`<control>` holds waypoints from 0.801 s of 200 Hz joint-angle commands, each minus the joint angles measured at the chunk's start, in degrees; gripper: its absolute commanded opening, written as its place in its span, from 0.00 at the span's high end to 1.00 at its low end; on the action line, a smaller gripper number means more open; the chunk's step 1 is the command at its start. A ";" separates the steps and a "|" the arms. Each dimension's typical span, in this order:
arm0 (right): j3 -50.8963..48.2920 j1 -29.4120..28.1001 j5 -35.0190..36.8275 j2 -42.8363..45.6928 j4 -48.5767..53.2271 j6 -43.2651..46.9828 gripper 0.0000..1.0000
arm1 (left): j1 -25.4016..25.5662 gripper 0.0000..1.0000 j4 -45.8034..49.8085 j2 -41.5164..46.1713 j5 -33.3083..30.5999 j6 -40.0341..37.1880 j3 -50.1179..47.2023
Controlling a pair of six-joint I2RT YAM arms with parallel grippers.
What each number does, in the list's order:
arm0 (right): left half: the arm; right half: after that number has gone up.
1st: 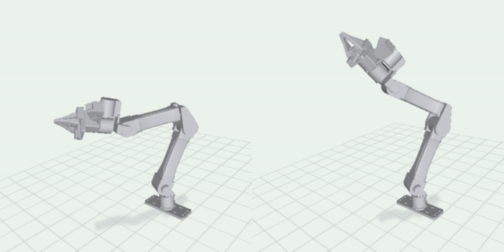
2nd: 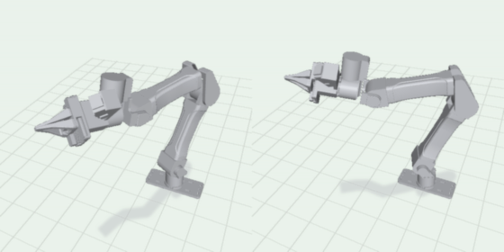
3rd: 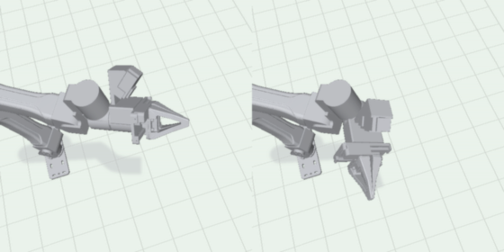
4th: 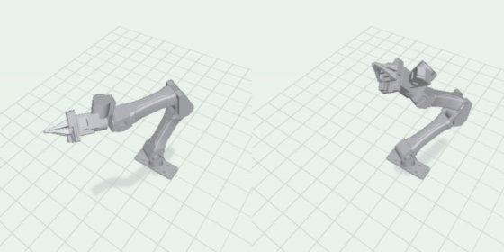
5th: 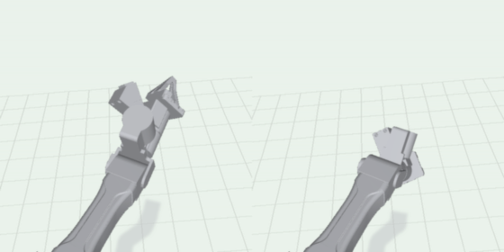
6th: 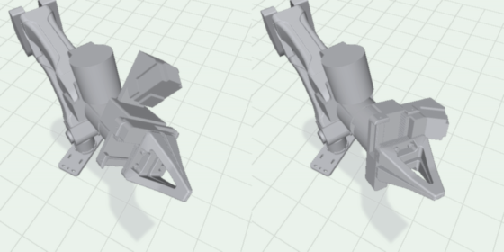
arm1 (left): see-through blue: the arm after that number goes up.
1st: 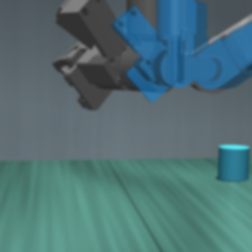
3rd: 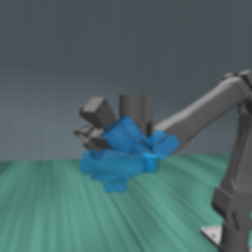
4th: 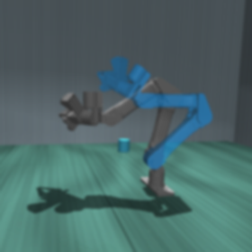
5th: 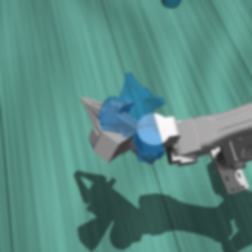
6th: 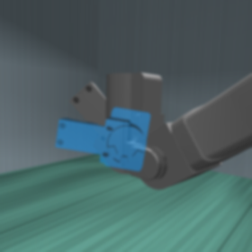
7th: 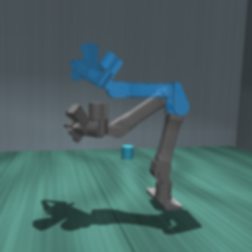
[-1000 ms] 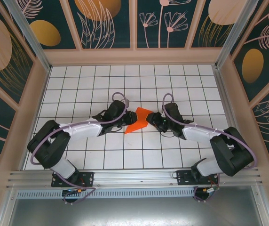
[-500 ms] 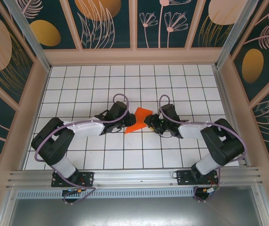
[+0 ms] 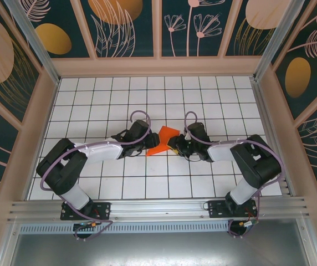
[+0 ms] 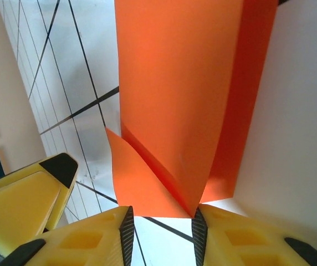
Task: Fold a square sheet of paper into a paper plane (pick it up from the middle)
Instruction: Fourth fold the wing at the center of the table.
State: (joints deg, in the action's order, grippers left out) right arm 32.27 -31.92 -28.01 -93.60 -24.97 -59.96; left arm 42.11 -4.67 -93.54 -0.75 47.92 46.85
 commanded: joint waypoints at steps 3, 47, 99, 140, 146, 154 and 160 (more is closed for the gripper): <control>0.87 0.19 -2.50 -1.57 -6.21 -1.20 0.67 | -1.09 0.35 2.19 2.98 -2.56 0.39 0.03; -0.92 0.19 -3.39 -3.46 -15.33 -3.58 0.69 | -2.82 0.20 2.64 5.16 -2.60 -0.01 -1.86; -2.56 0.10 1.97 -4.12 -15.75 -10.64 0.68 | -3.28 0.09 2.67 7.53 -5.65 -0.51 -3.92; -1.29 0.02 1.54 -7.10 -18.49 -12.78 0.68 | -3.35 0.05 3.00 8.01 -6.54 -1.82 -4.22; -1.01 -0.03 1.24 -7.51 -18.81 -13.04 0.68 | -3.30 0.04 3.06 8.03 -6.55 -1.90 -4.22; -0.52 -0.12 0.90 -8.09 -19.22 -13.32 0.68 | -3.30 0.03 3.08 8.18 -6.55 -2.20 -4.22; -0.14 -0.23 0.72 -8.50 -19.38 -13.57 0.68 | -3.26 0.03 3.22 8.17 -6.61 -2.30 -4.22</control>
State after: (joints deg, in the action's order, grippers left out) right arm 30.52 -31.92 -26.94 -100.07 -40.64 -71.35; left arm 39.20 -2.70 -87.02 -5.78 47.27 43.38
